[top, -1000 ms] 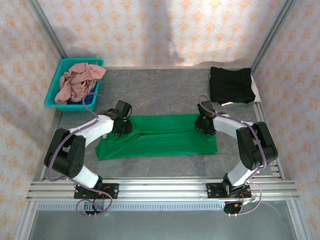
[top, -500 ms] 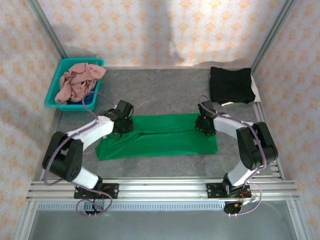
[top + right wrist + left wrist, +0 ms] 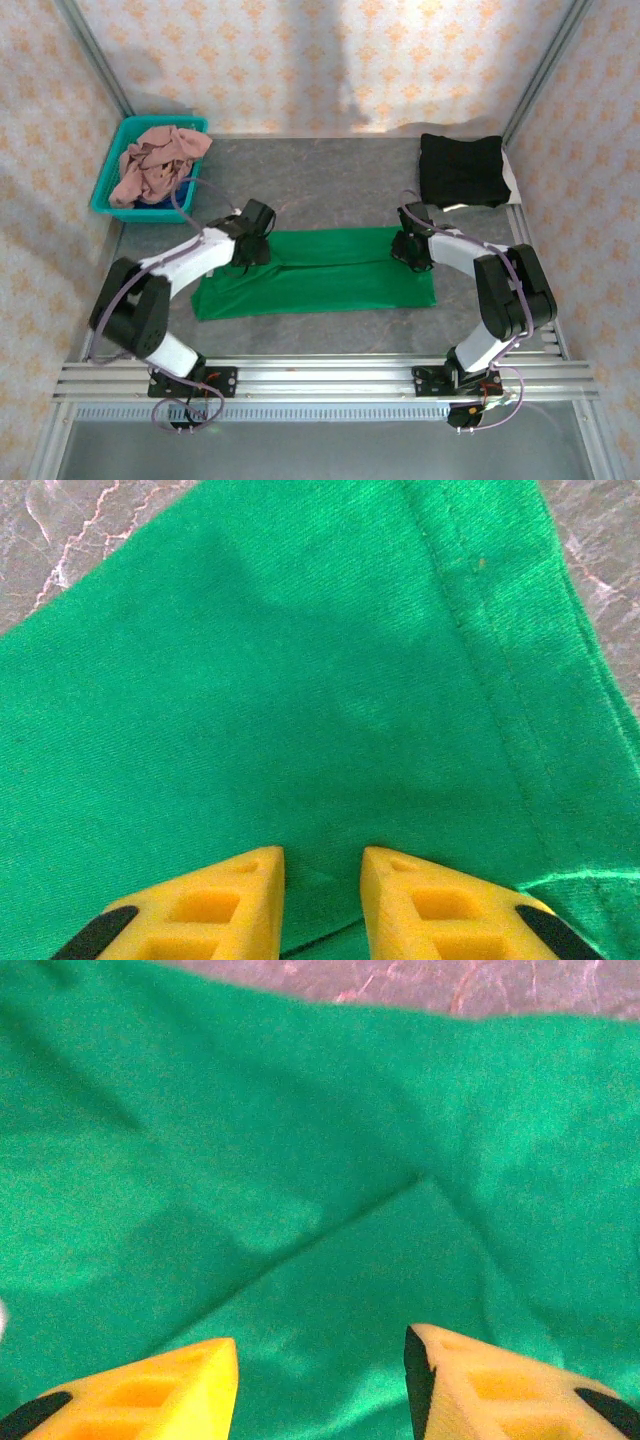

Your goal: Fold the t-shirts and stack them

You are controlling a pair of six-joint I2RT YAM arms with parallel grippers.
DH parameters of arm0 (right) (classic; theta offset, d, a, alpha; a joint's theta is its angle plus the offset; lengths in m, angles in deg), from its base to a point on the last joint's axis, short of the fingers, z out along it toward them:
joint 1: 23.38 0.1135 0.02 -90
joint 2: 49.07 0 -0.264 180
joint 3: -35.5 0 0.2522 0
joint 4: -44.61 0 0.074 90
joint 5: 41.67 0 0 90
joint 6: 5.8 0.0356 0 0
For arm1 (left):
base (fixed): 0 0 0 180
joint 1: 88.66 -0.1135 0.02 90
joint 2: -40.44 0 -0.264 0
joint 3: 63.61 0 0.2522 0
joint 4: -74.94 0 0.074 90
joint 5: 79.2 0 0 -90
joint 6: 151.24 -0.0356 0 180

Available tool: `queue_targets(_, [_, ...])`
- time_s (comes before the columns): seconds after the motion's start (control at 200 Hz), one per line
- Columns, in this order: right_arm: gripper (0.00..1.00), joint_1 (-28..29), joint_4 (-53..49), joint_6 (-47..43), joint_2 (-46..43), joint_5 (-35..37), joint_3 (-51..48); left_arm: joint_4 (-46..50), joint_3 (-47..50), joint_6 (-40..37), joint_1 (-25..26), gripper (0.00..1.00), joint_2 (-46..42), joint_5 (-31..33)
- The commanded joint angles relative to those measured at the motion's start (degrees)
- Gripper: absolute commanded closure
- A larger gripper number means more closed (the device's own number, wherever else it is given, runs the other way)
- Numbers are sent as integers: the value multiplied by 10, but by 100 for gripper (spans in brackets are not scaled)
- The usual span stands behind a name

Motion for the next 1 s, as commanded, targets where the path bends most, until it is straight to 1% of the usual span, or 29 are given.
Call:
queue_targets(0.0, [73,-7,8,-5,26,-4,-21,0,-53,-14,-6,52,51,14])
queue_targets(0.05, [73,-7,13,-3,31,-7,-24,1,-68,-15,-9,52,75,20])
queue_targets(0.1, [73,-7,18,-3,35,-11,-27,1,-80,-20,-13,52,97,8])
queue_targets(0.15, [73,-7,19,-3,38,-15,-27,-1,-85,-23,-14,55,109,4])
queue_targets(0.25, [73,-7,22,-3,39,-16,-27,-9,-73,-18,-14,65,102,-4])
queue_targets(0.385, [73,-8,17,-5,39,-12,-25,-12,-48,-11,-11,89,66,-13])
queue_targets(0.475, [73,-8,15,-6,34,-10,-26,-5,-39,-7,-6,100,50,-16])
queue_targets(0.641, [73,-10,13,-6,27,-8,-27,6,-26,-1,7,100,24,-21])
queue_targets(0.791, [73,-11,11,-5,25,-12,-27,39,-15,20,29,100,-19,7])
queue_targets(0.826, [73,-11,11,-5,23,-14,-26,47,-8,21,40,100,-34,17])
queue_targets(0.846, [73,-11,10,-5,22,-14,-27,52,-3,39,48,100,-43,23])
queue_targets(0.996, [73,-11,4,-6,12,-12,-28,82,50,98,109,100,-110,61])
